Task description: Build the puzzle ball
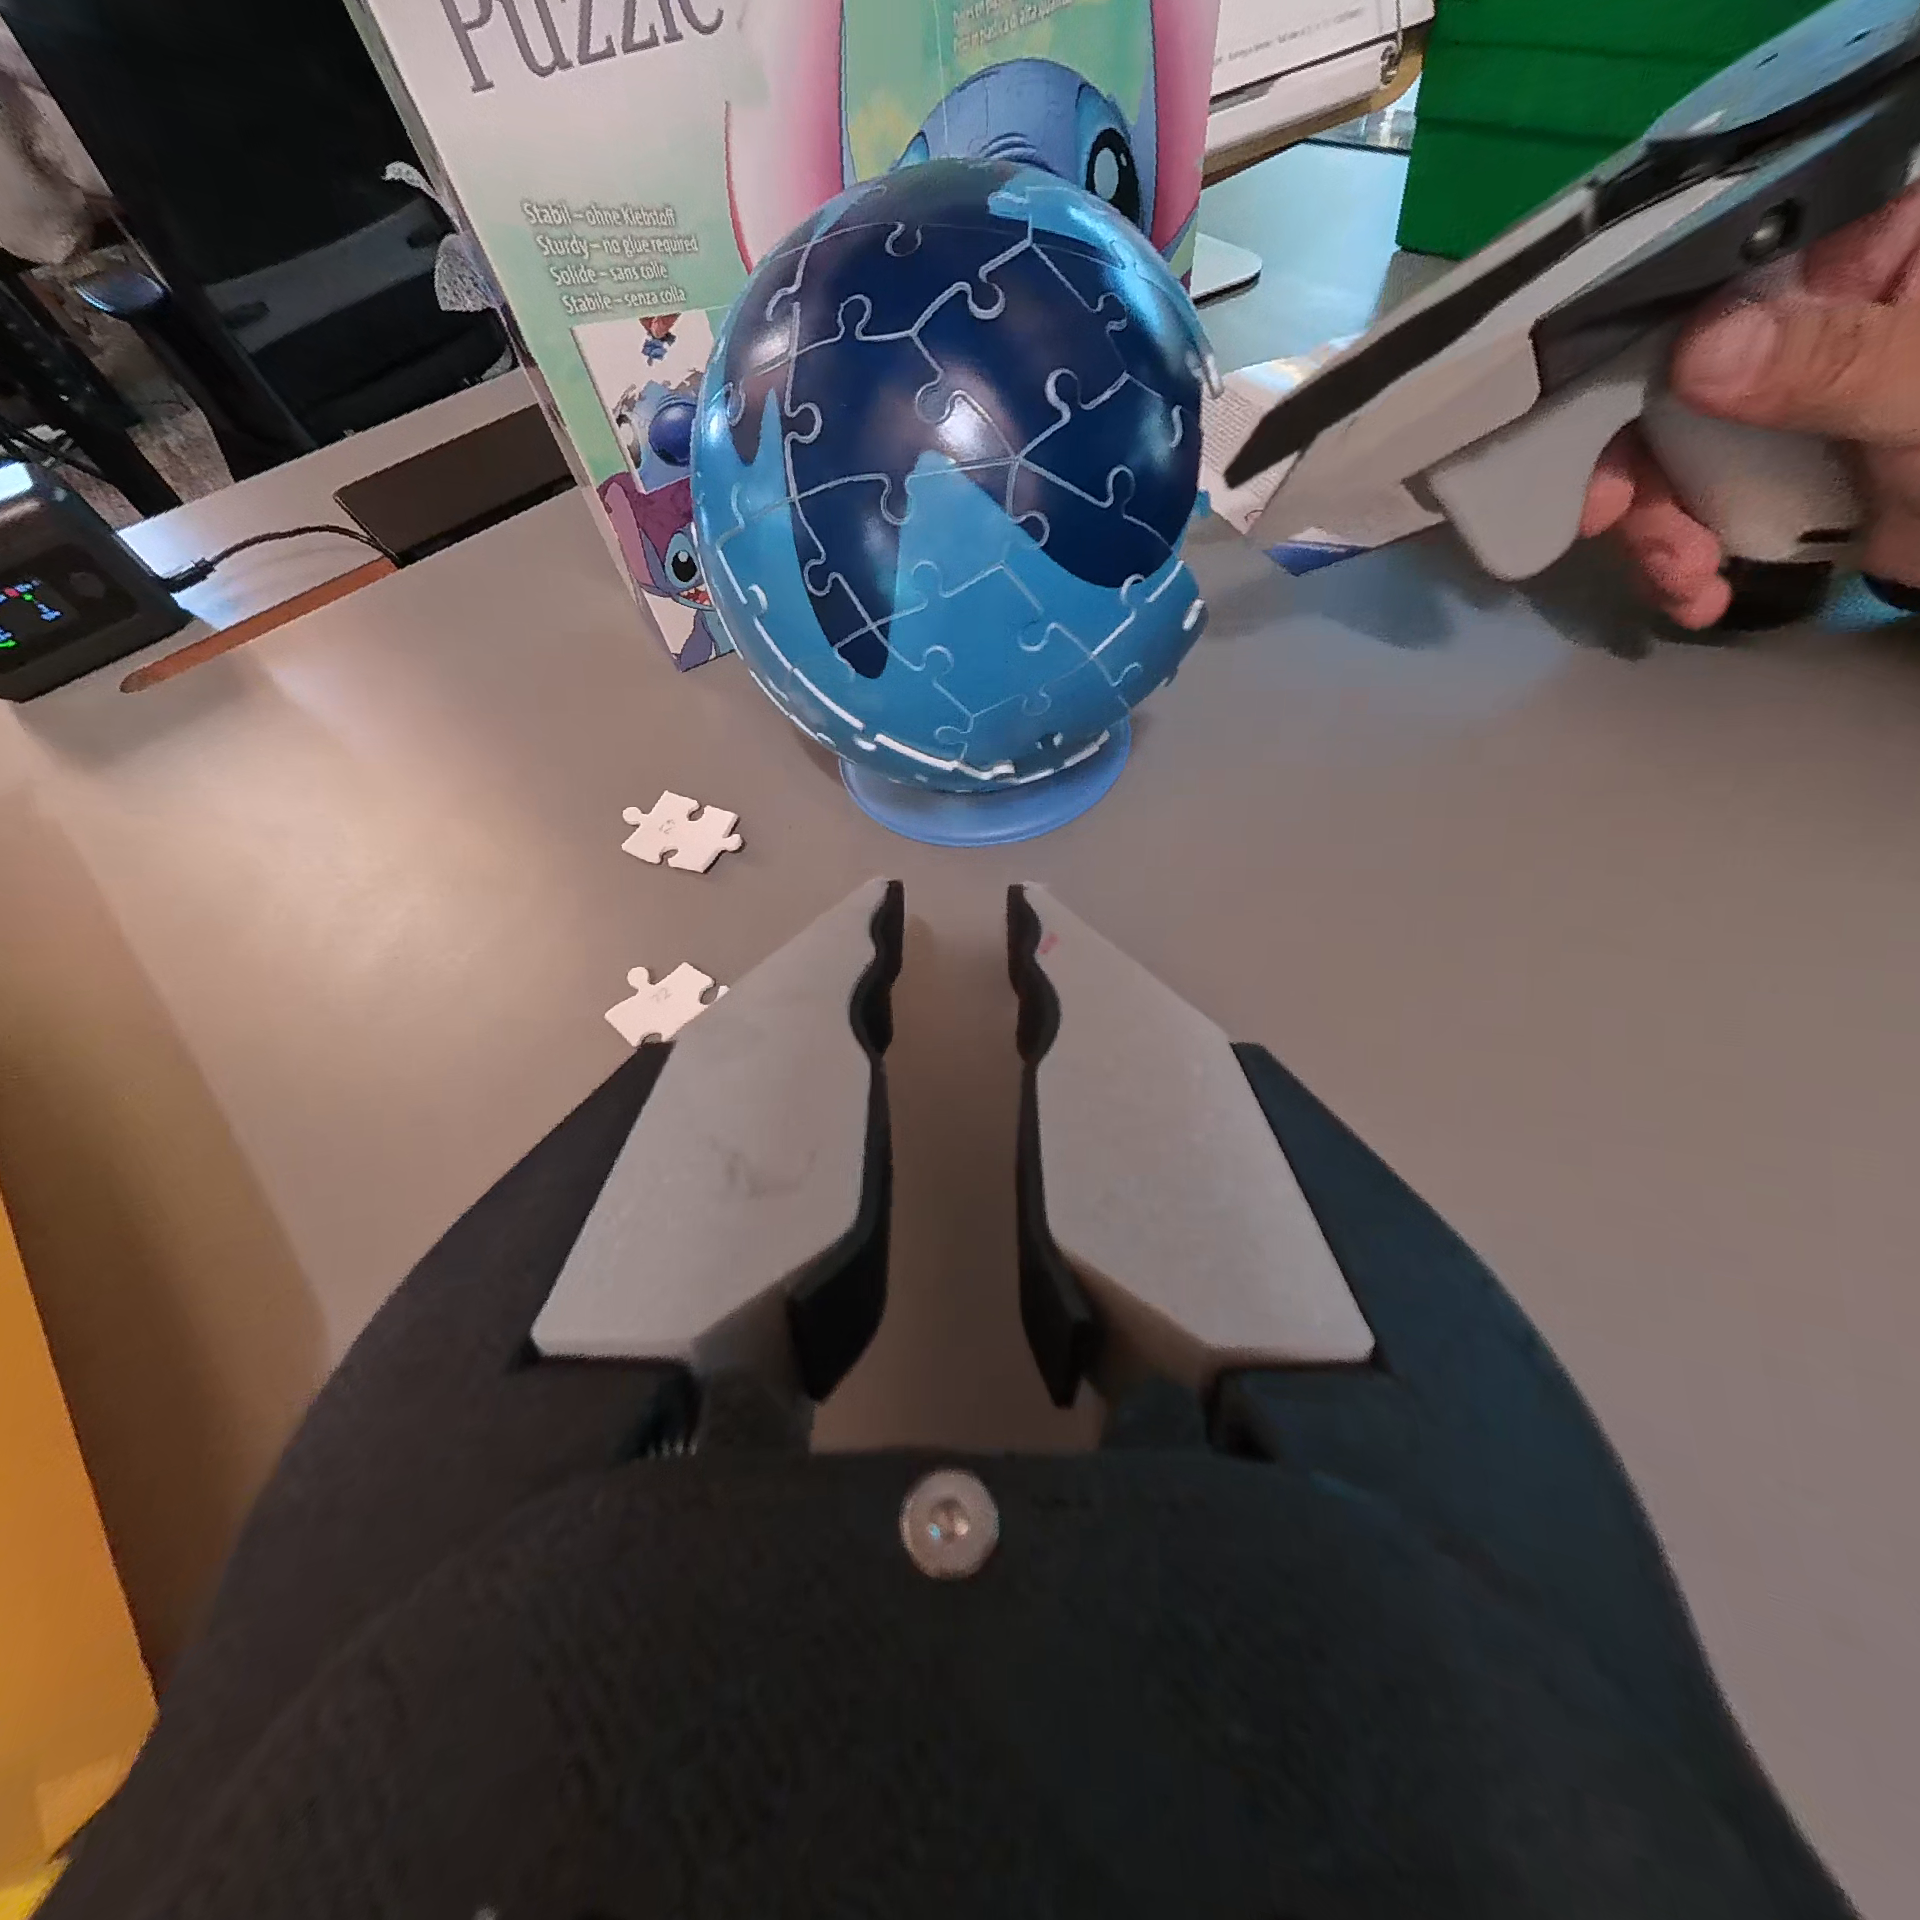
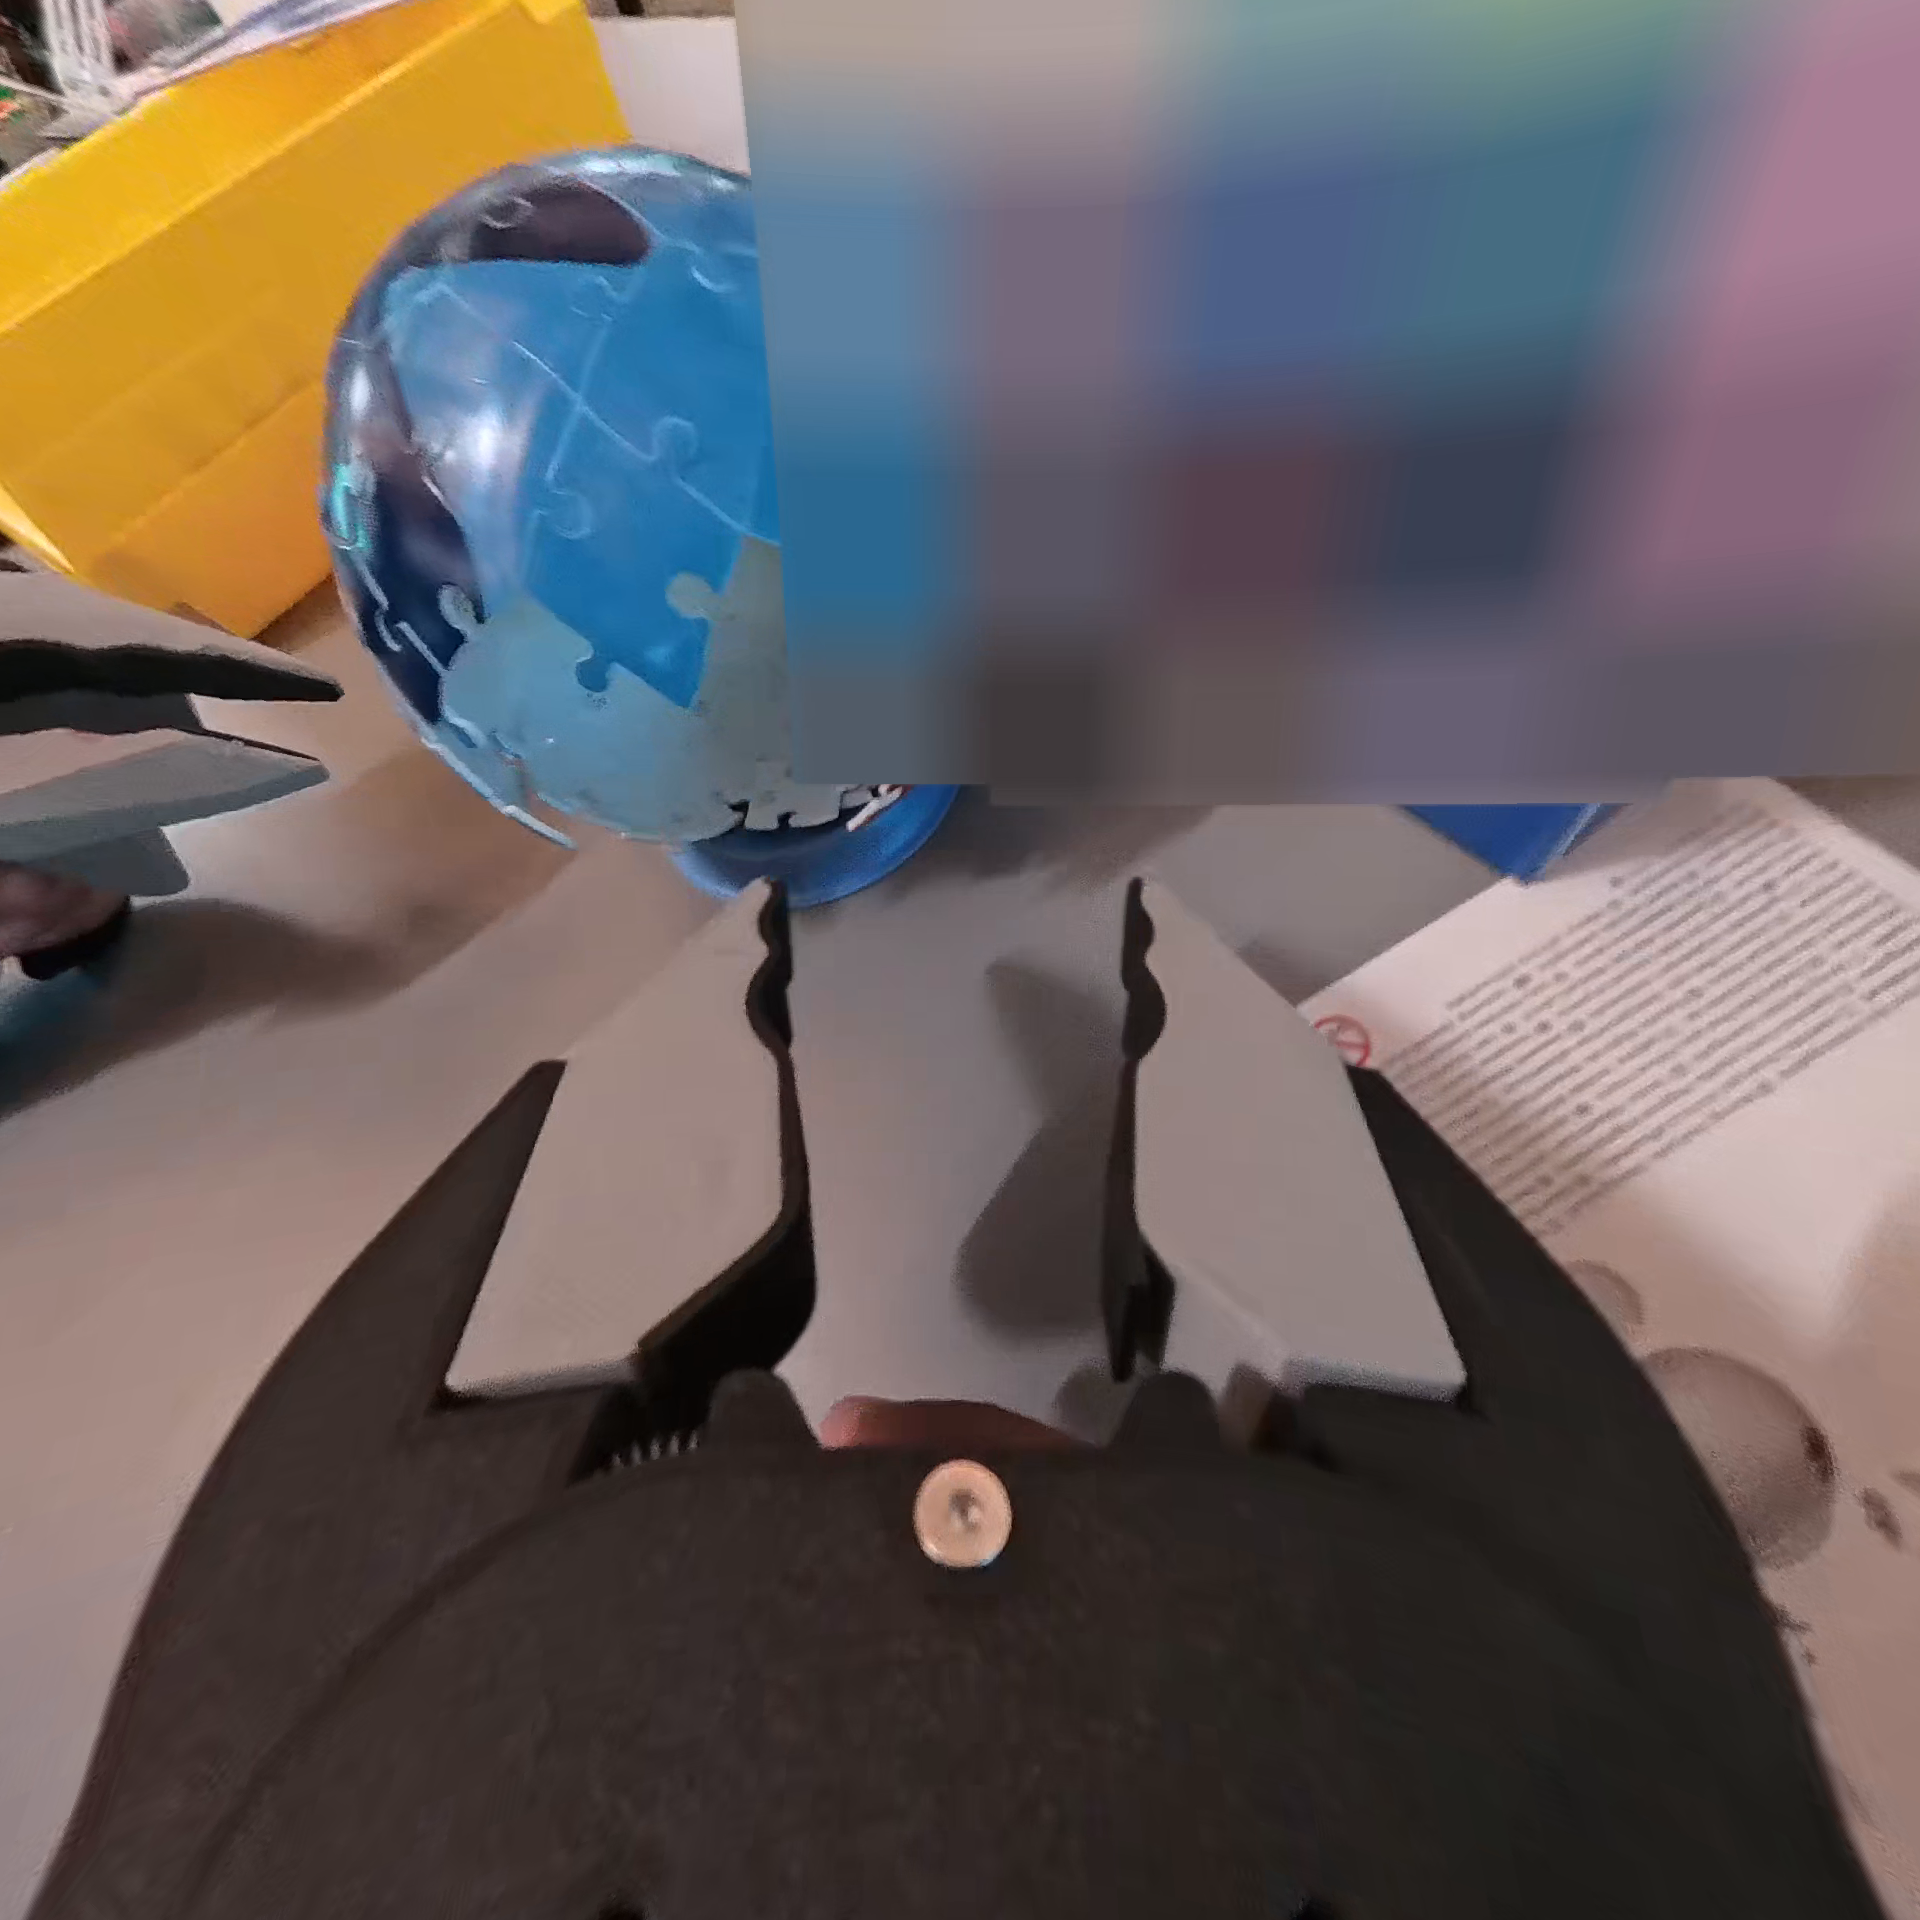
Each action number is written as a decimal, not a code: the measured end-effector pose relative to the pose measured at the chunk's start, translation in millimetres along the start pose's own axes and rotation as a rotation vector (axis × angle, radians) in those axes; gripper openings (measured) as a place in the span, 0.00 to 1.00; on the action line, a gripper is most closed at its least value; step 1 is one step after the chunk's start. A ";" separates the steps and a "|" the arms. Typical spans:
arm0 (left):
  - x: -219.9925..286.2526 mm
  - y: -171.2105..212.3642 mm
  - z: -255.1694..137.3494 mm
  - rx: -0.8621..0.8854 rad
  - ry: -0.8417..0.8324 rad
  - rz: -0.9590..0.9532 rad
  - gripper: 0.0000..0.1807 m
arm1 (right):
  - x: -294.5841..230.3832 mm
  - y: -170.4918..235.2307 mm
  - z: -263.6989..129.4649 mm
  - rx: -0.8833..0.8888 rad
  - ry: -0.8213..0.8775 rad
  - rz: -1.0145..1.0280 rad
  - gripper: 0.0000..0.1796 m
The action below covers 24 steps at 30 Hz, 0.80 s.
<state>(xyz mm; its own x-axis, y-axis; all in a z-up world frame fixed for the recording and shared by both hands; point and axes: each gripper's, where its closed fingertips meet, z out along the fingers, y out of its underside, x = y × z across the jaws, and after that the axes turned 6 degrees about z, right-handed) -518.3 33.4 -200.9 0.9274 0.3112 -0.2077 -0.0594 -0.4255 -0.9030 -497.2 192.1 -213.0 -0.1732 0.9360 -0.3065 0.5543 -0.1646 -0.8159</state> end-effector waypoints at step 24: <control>3.9 -5.1 -5.4 0.040 0.003 -0.030 0.06 | 4.7 9.6 48.1 -0.135 0.310 0.200 0.79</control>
<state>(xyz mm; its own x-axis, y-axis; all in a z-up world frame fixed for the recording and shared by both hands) -512.3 32.2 -195.1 0.9301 0.3210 -0.1788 -0.0458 -0.3814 -0.9233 -531.9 179.9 -245.8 0.1922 0.9426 -0.2731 0.6580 -0.3303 -0.6767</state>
